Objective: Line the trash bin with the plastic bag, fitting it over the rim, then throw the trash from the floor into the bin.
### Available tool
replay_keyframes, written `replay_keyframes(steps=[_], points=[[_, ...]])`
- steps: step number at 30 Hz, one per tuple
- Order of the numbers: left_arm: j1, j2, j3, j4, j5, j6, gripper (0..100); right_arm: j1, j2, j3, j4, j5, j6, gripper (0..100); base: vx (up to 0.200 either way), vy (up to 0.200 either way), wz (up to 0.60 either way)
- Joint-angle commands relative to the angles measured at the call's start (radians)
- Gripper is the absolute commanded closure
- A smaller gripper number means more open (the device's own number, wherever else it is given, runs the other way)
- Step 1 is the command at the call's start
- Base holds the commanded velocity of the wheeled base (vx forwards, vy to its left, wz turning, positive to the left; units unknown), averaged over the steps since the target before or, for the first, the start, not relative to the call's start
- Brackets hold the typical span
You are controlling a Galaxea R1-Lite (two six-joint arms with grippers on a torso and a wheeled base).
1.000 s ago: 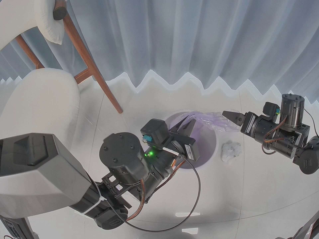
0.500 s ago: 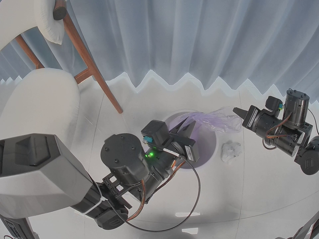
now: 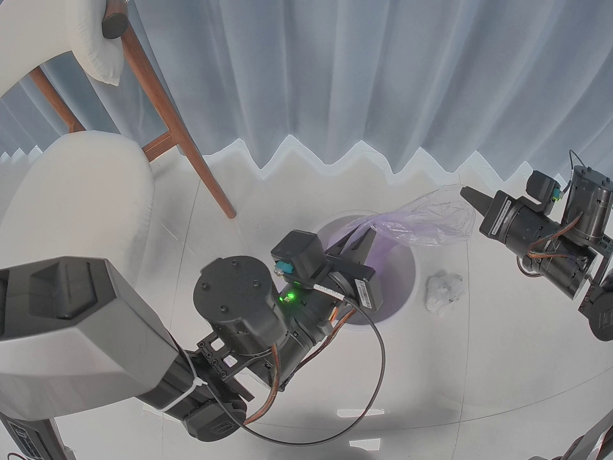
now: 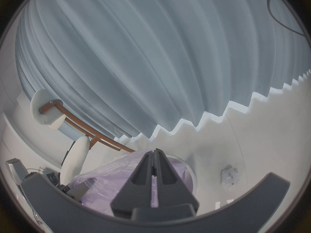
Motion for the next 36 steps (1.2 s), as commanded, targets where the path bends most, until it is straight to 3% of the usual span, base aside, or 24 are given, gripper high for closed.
replay_keyframes(steps=[1, 3, 4, 9, 13, 21, 36], points=[[0.0, -0.002, -0.001, 0.0, 0.001, 0.0, 100, -0.001, -0.048, 0.032, 0.003, 0.004, -0.042, 100, 0.0, 0.0, 0.0], [0.0, 0.0, -0.001, 0.0, 0.001, 0.0, 100, -0.001, -0.048, 0.04, -0.001, 0.003, -0.073, 100, 0.0, 0.0, 0.0], [0.0, 0.0, -0.001, 0.0, 0.001, 0.0, 100, -0.001, -0.046, 0.037, -0.003, 0.003, -0.077, 0, 0.0, 0.0, 0.0], [0.009, -0.005, -0.005, 0.0, 0.001, 0.0, 100, 0.007, -0.086, 0.038, 0.013, 0.003, -0.042, 0, 0.0, 0.0, 0.0], [0.008, -0.004, -0.004, 0.0, 0.001, 0.0, 100, 0.07, -0.089, 0.047, 0.043, 0.0, -0.008, 0, 0.0, 0.0, 0.0], [0.008, -0.01, -0.007, 0.0, 0.018, 0.0, 100, 0.071, -0.091, 0.047, 0.183, -0.006, -0.001, 0, 0.0, 0.0, 0.0], [0.006, -0.01, -0.005, 0.0, 0.018, 0.0, 100, 0.065, 0.004, 0.033, 0.168, -0.006, 0.042, 0, 0.0, 0.0, 0.0]])
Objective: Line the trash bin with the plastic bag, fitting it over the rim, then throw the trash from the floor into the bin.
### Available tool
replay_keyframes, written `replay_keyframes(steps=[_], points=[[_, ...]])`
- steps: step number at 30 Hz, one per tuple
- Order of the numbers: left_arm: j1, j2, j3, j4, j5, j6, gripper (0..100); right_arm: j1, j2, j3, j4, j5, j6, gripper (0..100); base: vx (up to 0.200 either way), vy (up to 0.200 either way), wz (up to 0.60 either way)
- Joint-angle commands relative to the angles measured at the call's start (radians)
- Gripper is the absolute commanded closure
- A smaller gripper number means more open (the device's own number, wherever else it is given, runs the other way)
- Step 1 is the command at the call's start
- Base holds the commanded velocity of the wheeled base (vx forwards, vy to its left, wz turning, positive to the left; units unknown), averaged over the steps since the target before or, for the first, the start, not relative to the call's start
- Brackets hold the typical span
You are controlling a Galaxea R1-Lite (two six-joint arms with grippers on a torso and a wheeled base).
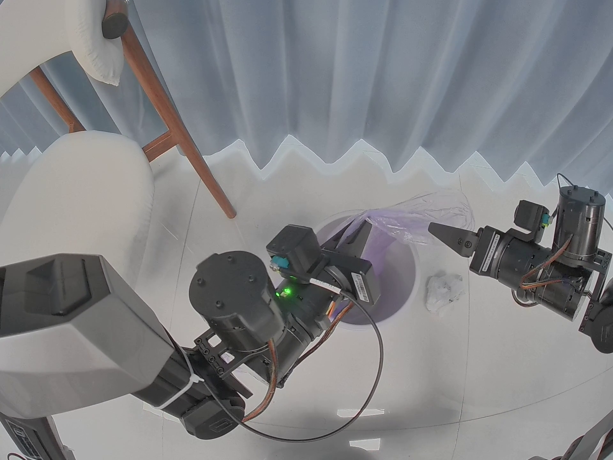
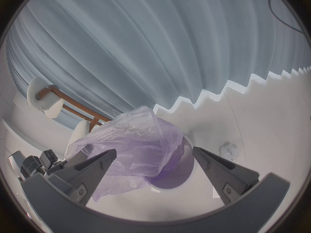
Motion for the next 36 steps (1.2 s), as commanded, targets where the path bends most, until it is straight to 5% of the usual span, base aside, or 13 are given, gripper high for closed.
replay_keyframes(steps=[1, 32, 33, 36], points=[[0.0, -0.002, -0.001, 0.0, 0.002, 0.0, 100, -0.001, 0.039, 0.0, -0.015, 0.0, 0.003, 0, 0.0, 0.0, 0.0], [-0.005, -0.003, 0.001, 0.0, 0.002, -0.002, 100, -0.024, 0.166, 0.011, -0.247, -0.001, 0.023, 0, 0.0, 0.0, 0.0], [-0.005, -0.003, 0.001, 0.0, 0.002, -0.003, 100, -0.023, 0.176, 0.012, -0.25, -0.001, 0.024, 100, 0.0, 0.0, 0.0], [-0.001, 0.001, 0.001, 0.0, 0.002, -0.005, 100, -0.021, 0.196, 0.014, -0.252, -0.001, 0.024, 100, 0.0, 0.0, 0.0]])
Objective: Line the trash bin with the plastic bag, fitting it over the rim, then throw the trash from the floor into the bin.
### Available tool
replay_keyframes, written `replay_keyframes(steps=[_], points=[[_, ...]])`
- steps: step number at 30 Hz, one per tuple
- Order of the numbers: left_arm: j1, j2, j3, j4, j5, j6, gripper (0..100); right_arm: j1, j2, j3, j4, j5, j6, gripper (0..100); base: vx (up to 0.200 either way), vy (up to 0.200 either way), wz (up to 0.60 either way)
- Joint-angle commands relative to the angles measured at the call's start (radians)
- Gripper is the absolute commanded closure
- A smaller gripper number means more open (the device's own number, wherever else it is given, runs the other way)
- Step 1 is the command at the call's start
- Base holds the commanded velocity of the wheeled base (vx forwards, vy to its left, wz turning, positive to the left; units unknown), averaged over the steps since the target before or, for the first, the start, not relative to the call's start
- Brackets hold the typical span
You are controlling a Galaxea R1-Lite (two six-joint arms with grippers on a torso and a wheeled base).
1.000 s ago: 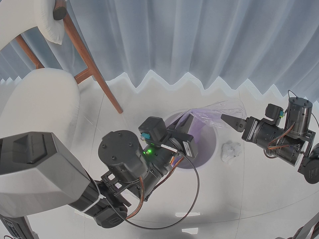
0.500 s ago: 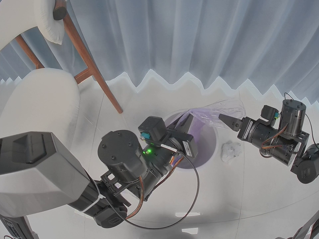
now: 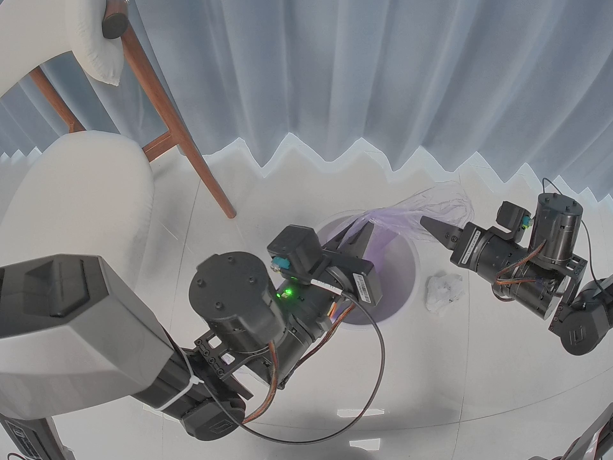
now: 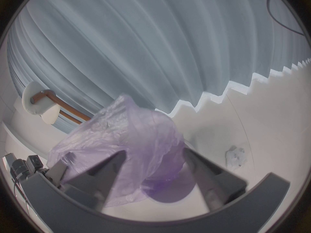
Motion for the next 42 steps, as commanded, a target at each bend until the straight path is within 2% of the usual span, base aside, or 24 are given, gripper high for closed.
replay_keyframes(steps=[1, 9, 12, 15, 17, 19, 22, 26, 28, 29, 30, 38, 39, 41, 42], points=[[0.006, 0.006, -0.003, 0.0, -0.001, -0.007, 100, 0.005, 0.053, 0.006, -0.004, 0.001, 0.001, 100, 0.0, 0.0, 0.0], [0.006, 0.009, -0.021, 0.0, -0.001, -0.026, 100, -0.002, 0.1, 0.006, -0.064, 0.001, -0.004, 100, 0.0, 0.0, 0.0], [0.003, 0.014, -0.025, 0.0, -0.006, -0.05, 100, -0.032, 0.122, 0.005, -0.133, 0.003, -0.016, 100, 0.0, 0.0, 0.0], [0.0, 0.012, -0.028, -0.002, -0.006, -0.056, 100, -0.034, 0.118, -0.014, -0.139, 0.007, -0.042, 100, 0.0, 0.0, 0.0], [0.009, 0.011, -0.043, 0.001, -0.015, -0.058, 100, -0.04, 0.122, -0.044, -0.133, 0.023, -0.065, 100, 0.0, 0.0, 0.0], [0.023, 0.023, -0.13, 0.024, -0.068, -0.058, 100, -0.077, 0.132, -0.098, -0.117, 0.069, -0.074, 100, 0.0, 0.0, 0.0], [0.013, 0.08, -0.213, 0.101, -0.156, -0.052, 100, -0.111, 0.128, -0.161, -0.062, 0.125, -0.073, 100, 0.0, 0.0, 0.0], [-0.011, 0.092, -0.259, 0.231, -0.217, -0.052, 100, -0.164, 0.091, -0.182, -0.002, 0.155, -0.074, 100, 0.0, 0.0, 0.0], [-0.013, 0.09, -0.287, 0.319, -0.219, -0.052, 100, -0.21, 0.074, -0.187, 0.007, 0.187, -0.074, 100, 0.0, 0.0, 0.0], [-0.013, 0.09, -0.287, 0.319, -0.219, -0.052, 100, -0.21, 0.074, -0.187, 0.007, 0.187, -0.074, 100, 0.0, 0.0, 0.0], [-0.01, 0.087, -0.314, 0.394, -0.219, -0.052, 100, -0.249, 0.059, -0.187, 0.016, 0.218, -0.073, 100, 0.0, 0.0, 0.0], [0.038, 0.192, -0.537, 0.506, -0.184, -0.052, 100, -0.287, 0.048, -0.185, 0.025, 0.222, -0.074, 100, 0.0, 0.0, 0.0], [0.04, 0.192, -0.545, 0.514, -0.17, -0.053, 0, -0.287, 0.049, -0.184, 0.025, 0.222, -0.074, 100, 0.0, 0.0, 0.0], [0.04, 0.192, -0.545, 0.514, -0.167, -0.053, 0, -0.287, 0.049, -0.184, 0.024, 0.222, -0.074, 100, 0.0, 0.0, 0.0], [0.04, 0.181, -0.522, 0.504, -0.138, -0.067, 0, -0.287, 0.045, -0.187, 0.024, 0.222, -0.074, 100, 0.0, 0.0, 0.0]])
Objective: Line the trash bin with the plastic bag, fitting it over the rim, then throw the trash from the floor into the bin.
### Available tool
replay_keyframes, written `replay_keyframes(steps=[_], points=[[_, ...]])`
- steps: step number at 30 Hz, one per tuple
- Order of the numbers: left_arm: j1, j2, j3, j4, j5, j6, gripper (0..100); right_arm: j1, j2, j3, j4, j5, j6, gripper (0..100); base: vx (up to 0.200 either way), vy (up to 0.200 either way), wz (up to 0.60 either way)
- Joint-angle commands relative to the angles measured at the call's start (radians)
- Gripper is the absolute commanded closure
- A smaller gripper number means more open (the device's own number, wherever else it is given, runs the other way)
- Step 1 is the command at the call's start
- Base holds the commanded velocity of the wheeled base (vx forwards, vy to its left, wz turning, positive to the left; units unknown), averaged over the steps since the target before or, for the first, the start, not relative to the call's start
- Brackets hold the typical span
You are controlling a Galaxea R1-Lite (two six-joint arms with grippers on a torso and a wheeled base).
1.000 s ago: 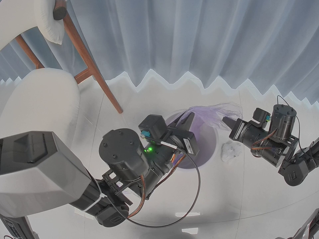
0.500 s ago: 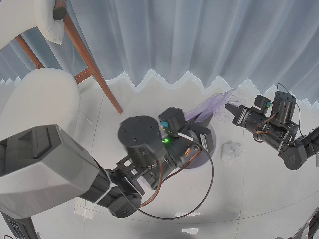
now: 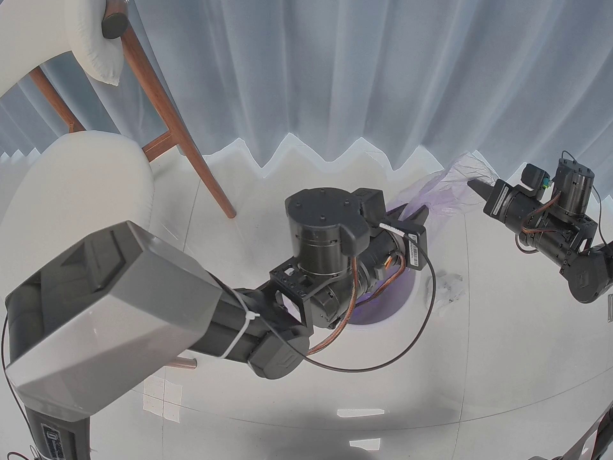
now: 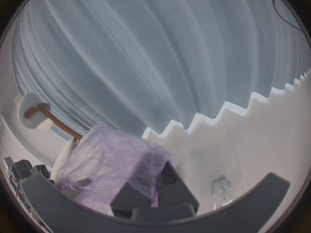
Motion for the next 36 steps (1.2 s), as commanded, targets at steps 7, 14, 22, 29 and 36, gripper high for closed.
replay_keyframes(steps=[7, 14, 22, 29, 36], points=[[0.015, -0.197, 0.247, 0.0, 0.045, -0.051, 0, -0.01, -0.031, 0.002, 0.002, 0.001, -0.001, 100, 0.0, 0.0, 0.0], [0.096, -0.466, 0.497, 0.07, 0.037, -0.11, 0, -0.002, -0.03, 0.008, 0.002, 0.001, -0.002, 100, 0.0, 0.0, 0.0], [0.196, -0.602, 0.727, 0.047, 0.028, -0.108, 0, 0.007, -0.028, 0.016, 0.001, 0.001, -0.007, 100, 0.0, 0.0, 0.0], [0.323, -0.628, 0.859, 0.049, 0.028, -0.12, 0, 0.012, -0.03, 0.026, -0.002, 0.0, -0.034, 100, 0.0, 0.0, 0.0], [0.381, -0.564, 0.881, 0.05, 0.034, -0.197, 0, 0.012, -0.03, 0.028, -0.005, 0.0, -0.04, 100, 0.0, 0.0, 0.0]])
